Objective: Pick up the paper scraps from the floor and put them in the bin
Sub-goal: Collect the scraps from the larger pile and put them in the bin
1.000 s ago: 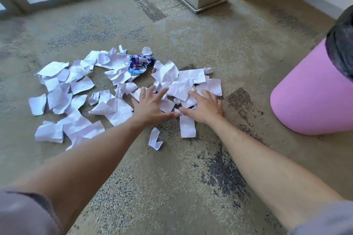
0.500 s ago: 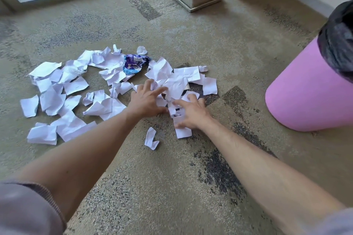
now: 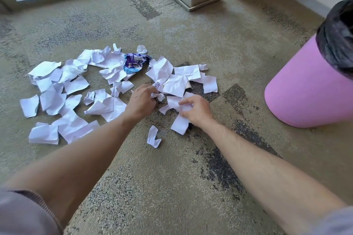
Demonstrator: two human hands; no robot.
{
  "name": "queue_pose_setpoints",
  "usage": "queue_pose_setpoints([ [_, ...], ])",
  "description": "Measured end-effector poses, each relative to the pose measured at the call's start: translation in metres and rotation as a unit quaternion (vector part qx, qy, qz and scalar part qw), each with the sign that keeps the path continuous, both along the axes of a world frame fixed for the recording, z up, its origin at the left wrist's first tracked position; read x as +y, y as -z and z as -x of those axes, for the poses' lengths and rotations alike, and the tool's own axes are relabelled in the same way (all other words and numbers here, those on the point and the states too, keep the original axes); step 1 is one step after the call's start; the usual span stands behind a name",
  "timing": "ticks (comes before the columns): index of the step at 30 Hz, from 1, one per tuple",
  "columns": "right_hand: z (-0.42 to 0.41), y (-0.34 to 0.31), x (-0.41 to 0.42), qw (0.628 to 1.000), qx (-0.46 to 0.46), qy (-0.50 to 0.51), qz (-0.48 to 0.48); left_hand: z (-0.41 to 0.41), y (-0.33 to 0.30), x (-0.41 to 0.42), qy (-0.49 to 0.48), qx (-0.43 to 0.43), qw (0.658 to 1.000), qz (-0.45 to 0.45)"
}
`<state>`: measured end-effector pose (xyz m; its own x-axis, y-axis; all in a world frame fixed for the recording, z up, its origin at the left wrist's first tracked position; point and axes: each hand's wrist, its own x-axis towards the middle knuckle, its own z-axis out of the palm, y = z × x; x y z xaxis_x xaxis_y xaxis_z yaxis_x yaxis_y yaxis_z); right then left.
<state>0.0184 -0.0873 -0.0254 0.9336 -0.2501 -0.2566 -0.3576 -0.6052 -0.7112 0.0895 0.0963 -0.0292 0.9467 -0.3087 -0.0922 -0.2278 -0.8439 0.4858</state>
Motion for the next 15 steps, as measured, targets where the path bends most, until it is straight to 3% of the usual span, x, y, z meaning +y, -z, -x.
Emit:
queue_pose_setpoints([
  [3,0.007,-0.004,-0.001,0.998,-0.007,0.043,-0.055,0.008,-0.002,-0.002,-0.075,0.009,0.995,0.064],
  [7,0.017,-0.004,0.000,0.990,-0.017,0.083,-0.111,0.023,-0.012,-0.012,-0.150,0.086,0.969,0.178],
  [15,0.043,-0.009,-0.021,0.951,-0.084,0.211,-0.208,0.036,-0.039,-0.026,-0.217,0.241,0.867,0.378],
])
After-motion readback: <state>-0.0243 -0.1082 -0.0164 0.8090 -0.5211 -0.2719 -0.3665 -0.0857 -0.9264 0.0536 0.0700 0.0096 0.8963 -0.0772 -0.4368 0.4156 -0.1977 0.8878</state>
